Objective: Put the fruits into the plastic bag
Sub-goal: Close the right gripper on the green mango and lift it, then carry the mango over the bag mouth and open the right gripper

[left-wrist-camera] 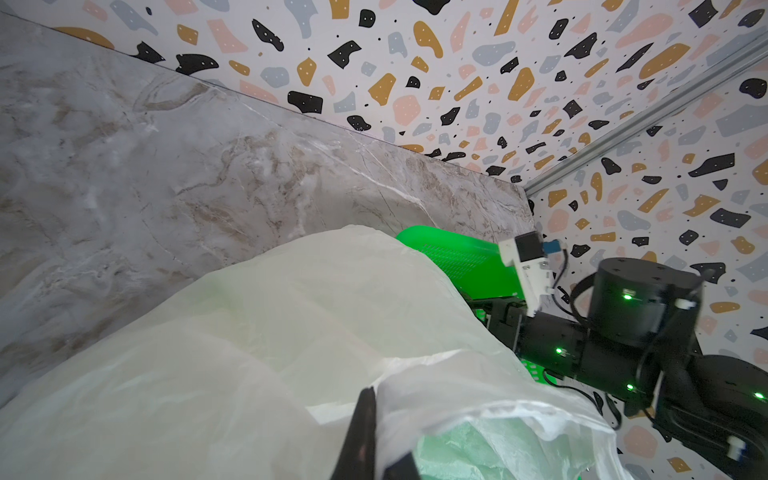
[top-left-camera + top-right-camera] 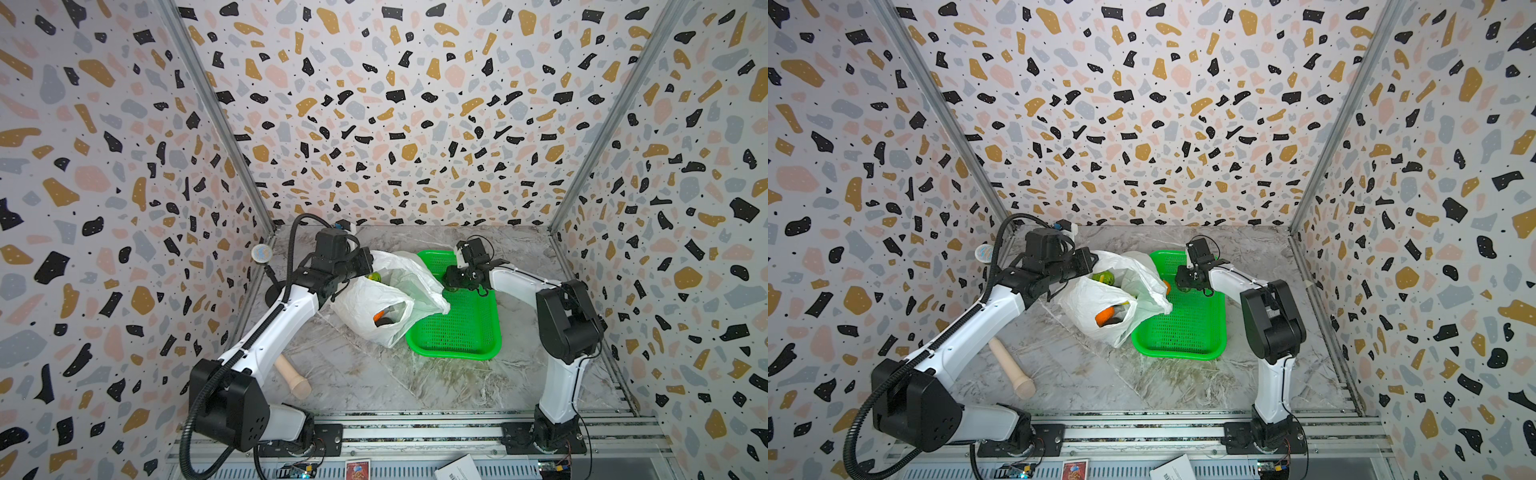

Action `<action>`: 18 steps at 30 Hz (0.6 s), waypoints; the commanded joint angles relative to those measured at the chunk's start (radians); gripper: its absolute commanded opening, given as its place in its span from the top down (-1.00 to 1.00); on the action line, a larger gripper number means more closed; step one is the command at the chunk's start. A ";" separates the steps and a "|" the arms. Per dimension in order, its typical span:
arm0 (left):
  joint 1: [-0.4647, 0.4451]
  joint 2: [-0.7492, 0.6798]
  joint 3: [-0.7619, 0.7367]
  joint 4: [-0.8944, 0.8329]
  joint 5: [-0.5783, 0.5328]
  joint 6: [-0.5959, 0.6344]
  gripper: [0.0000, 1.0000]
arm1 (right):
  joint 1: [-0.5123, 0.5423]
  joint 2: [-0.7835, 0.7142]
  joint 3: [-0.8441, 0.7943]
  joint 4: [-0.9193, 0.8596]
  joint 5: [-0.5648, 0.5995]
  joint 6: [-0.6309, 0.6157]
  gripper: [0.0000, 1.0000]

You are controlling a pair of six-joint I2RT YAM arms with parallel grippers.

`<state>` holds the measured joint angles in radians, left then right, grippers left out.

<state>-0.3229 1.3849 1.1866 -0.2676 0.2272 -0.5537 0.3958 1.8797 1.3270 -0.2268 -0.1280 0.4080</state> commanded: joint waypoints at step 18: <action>-0.004 -0.008 0.005 0.062 0.050 -0.037 1.00 | 0.366 -0.518 0.006 0.126 -0.192 -0.137 0.03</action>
<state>-0.3229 1.3853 1.1866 -0.2443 0.2577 -0.5816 0.7212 1.2770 1.3098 -0.0921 -0.2626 0.2863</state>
